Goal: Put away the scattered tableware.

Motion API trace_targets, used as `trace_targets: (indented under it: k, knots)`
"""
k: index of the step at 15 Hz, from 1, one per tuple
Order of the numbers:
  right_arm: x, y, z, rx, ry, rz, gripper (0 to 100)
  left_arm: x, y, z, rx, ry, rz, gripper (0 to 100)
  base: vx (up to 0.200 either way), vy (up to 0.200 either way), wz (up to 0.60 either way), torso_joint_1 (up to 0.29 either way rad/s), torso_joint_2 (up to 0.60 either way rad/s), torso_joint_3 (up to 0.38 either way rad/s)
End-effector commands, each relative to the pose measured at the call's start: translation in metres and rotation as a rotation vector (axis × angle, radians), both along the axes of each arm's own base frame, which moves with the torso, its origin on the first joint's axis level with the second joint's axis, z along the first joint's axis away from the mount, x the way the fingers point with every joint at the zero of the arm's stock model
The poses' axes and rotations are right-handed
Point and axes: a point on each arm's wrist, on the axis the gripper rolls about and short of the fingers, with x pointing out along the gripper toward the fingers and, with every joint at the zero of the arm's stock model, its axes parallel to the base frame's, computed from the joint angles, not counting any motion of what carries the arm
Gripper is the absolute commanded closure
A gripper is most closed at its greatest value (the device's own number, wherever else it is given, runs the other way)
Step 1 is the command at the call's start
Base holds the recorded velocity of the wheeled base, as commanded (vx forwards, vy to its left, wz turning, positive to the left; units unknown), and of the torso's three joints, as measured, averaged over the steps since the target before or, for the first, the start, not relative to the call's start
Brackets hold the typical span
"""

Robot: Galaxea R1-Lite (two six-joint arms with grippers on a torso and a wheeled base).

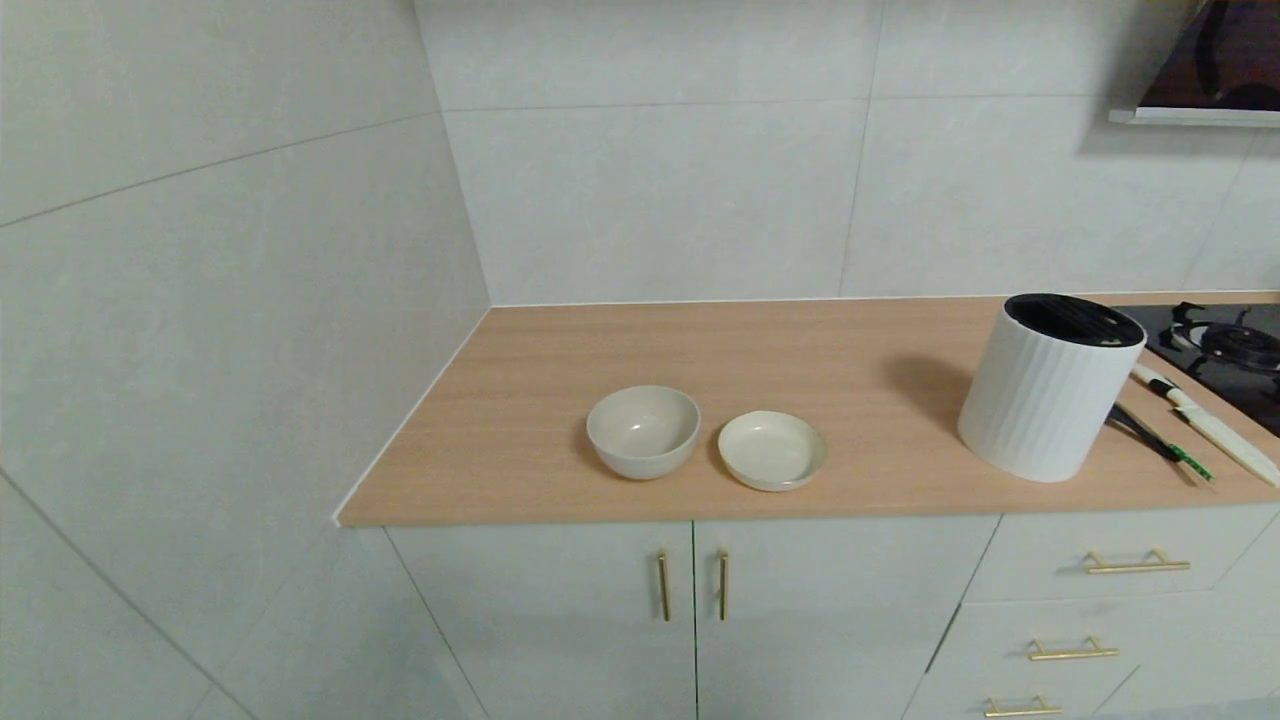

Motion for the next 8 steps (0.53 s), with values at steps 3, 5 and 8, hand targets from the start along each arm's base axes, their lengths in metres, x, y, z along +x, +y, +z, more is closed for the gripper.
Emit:
trace_targets:
  k: [3, 5, 8]
  knots:
    - [0.0001, 0.0000, 0.0001, 0.001, 0.000, 0.002, 0, 0.0000, 0.0000, 0.0000, 0.000, 0.000, 0.000, 0, 0.000, 0.000, 0.00, 0.000, 0.00, 0.000]
    - [0.0001, 0.0000, 0.0000, 0.000, 0.001, 0.002, 0, 0.0000, 0.0000, 0.0000, 0.002, 0.000, 0.000, 0, 0.000, 0.000, 0.00, 0.000, 0.00, 0.000]
    - [0.0001, 0.0000, 0.0000, 0.000, 0.001, 0.002, 0, 0.0000, 0.0000, 0.0000, 0.002, 0.000, -0.001, 0, 0.000, 0.000, 0.00, 0.000, 0.00, 0.000]
